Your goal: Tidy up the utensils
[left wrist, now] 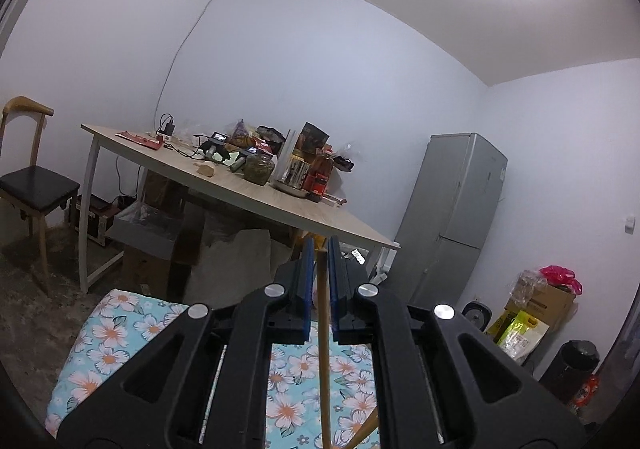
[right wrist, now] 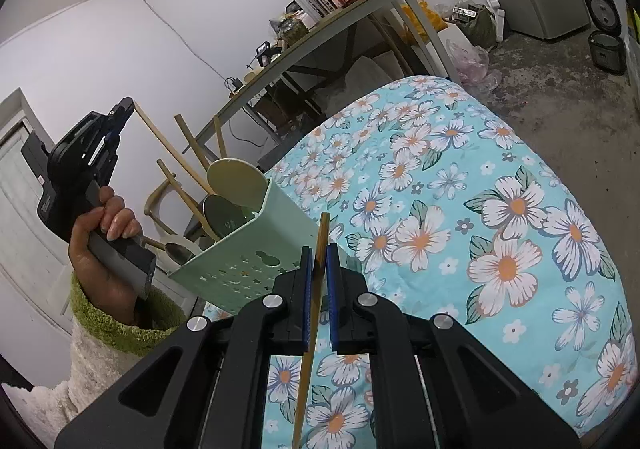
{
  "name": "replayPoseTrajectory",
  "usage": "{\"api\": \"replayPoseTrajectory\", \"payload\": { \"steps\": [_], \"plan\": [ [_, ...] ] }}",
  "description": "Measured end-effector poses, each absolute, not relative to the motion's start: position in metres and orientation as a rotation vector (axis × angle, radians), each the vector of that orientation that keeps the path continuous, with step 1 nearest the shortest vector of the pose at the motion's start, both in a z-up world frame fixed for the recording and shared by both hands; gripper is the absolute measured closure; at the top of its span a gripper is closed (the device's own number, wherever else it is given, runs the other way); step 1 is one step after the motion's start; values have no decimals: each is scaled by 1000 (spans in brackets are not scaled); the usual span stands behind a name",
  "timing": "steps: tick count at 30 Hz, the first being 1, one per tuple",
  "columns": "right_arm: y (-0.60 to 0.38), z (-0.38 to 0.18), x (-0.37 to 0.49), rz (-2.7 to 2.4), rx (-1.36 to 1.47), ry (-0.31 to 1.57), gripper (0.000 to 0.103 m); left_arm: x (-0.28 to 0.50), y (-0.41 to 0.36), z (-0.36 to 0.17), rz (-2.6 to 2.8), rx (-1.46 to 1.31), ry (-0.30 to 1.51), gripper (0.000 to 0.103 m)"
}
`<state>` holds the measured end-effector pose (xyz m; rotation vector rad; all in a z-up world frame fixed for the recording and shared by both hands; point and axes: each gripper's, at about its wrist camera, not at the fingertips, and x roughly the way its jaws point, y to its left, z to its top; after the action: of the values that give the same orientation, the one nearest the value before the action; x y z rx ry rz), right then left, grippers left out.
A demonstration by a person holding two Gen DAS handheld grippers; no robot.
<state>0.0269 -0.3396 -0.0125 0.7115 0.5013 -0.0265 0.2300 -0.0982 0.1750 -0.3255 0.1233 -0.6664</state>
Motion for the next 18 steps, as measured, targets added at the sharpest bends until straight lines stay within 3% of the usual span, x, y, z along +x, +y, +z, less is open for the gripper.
{"api": "replayPoseTrajectory", "payload": {
  "steps": [6, 10, 18],
  "plan": [
    [-339, -12, 26, -29, 708, 497, 96, 228, -94, 177, -679, -317, 125, 97],
    [-336, -8, 22, -32, 696, 490, 96, 221, -85, 181, -690, -319, 124, 90],
    [-324, 6, 14, -33, 663, 470, 96, 204, -74, 195, -727, -300, 99, 90]
  ]
}}
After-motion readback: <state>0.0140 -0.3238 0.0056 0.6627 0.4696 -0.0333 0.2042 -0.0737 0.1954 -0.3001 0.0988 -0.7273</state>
